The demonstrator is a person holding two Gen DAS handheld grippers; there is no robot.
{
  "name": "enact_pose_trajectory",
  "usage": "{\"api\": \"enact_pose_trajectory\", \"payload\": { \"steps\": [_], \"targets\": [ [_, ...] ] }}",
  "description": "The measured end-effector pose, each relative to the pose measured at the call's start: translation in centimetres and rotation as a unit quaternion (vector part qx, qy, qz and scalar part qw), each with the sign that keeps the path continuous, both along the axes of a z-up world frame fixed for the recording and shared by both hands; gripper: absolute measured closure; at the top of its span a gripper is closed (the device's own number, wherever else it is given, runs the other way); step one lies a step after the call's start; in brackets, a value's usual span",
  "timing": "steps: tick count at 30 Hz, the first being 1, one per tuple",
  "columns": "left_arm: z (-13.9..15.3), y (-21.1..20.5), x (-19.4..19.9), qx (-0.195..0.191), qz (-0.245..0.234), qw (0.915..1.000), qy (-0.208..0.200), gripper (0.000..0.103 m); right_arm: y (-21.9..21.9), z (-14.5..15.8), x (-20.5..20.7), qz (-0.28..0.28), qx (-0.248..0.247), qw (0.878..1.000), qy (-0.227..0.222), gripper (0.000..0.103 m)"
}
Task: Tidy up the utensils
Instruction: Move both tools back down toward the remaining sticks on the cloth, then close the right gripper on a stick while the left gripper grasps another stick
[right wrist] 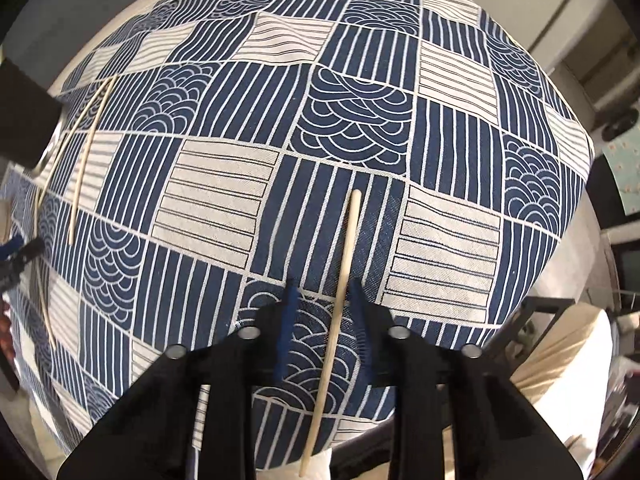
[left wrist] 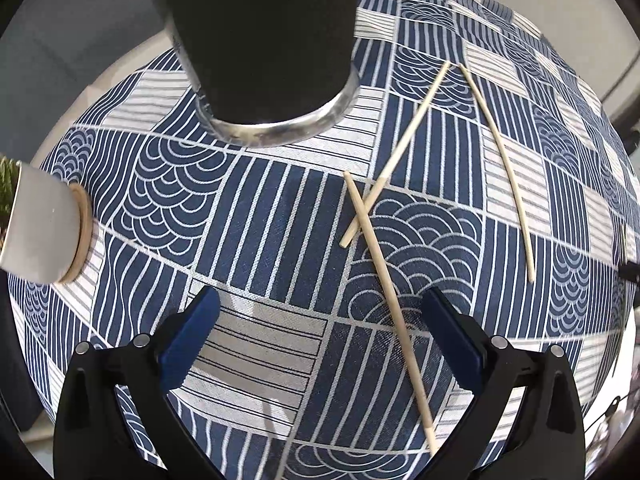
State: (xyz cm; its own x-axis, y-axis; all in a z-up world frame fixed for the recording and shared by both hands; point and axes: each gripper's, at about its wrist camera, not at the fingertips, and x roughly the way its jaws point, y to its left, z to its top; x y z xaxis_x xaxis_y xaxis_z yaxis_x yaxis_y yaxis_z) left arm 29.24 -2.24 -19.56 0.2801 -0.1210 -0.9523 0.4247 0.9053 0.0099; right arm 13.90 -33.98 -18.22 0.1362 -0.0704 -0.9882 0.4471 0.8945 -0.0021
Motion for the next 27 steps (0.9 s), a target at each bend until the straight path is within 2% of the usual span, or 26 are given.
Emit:
{"api": "enact_pose_trajectory", "payload": {
  "steps": [3,5,8,10,14,16,17,18,19,21,27],
  "targets": [
    [0.0,-0.1,-0.2,-0.009,0.023,0.9995,-0.022,0.005,-0.5,0.1,0.0,0.008,0.002,1.000,0.002,0.092],
    [0.1,0.1,-0.5,-0.009,0.029,0.9993,-0.021,0.007,-0.8,0.1,0.1,0.022,0.003,1.000,0.002,0.096],
    [0.6,-0.2,-0.7,-0.007,0.027,0.9995,-0.018,0.018,-1.1,0.1,0.1,0.035,0.021,0.999,-0.004,0.097],
    [0.9,-0.4,-0.9,-0.008,0.026,0.9995,-0.017,0.035,-1.4,0.0,0.2,0.045,0.029,0.999,-0.005,0.098],
    [1.3,-0.5,-1.1,-0.009,0.037,0.9992,-0.012,0.058,-1.9,0.0,0.5,0.067,0.022,0.997,-0.006,0.098],
    [1.4,-0.4,-0.9,-0.009,0.044,0.9990,-0.004,0.077,-2.2,-0.1,0.6,0.074,0.022,0.997,-0.007,0.098],
    [1.3,0.1,-0.7,-0.010,0.046,0.9989,0.001,0.082,-2.4,-0.1,0.6,0.075,0.028,0.997,-0.009,0.098],
    [1.4,0.4,-0.8,-0.015,0.049,0.9987,0.009,0.091,-2.7,0.0,0.7,0.077,0.029,0.997,-0.011,0.098],
    [1.4,0.5,-0.9,-0.018,0.053,0.9984,0.014,0.095,-3.1,0.0,0.7,0.079,0.026,0.996,-0.012,0.098],
    [1.4,1.3,-1.6,-0.025,0.063,0.9974,0.023,0.098,-3.9,0.1,0.8,0.081,0.030,0.996,-0.016,0.098],
    [1.4,2.9,-3.6,-0.038,0.101,0.9933,0.042,0.098,-6.1,1.8,2.2,0.105,0.046,0.992,-0.051,0.098]
  ]
}}
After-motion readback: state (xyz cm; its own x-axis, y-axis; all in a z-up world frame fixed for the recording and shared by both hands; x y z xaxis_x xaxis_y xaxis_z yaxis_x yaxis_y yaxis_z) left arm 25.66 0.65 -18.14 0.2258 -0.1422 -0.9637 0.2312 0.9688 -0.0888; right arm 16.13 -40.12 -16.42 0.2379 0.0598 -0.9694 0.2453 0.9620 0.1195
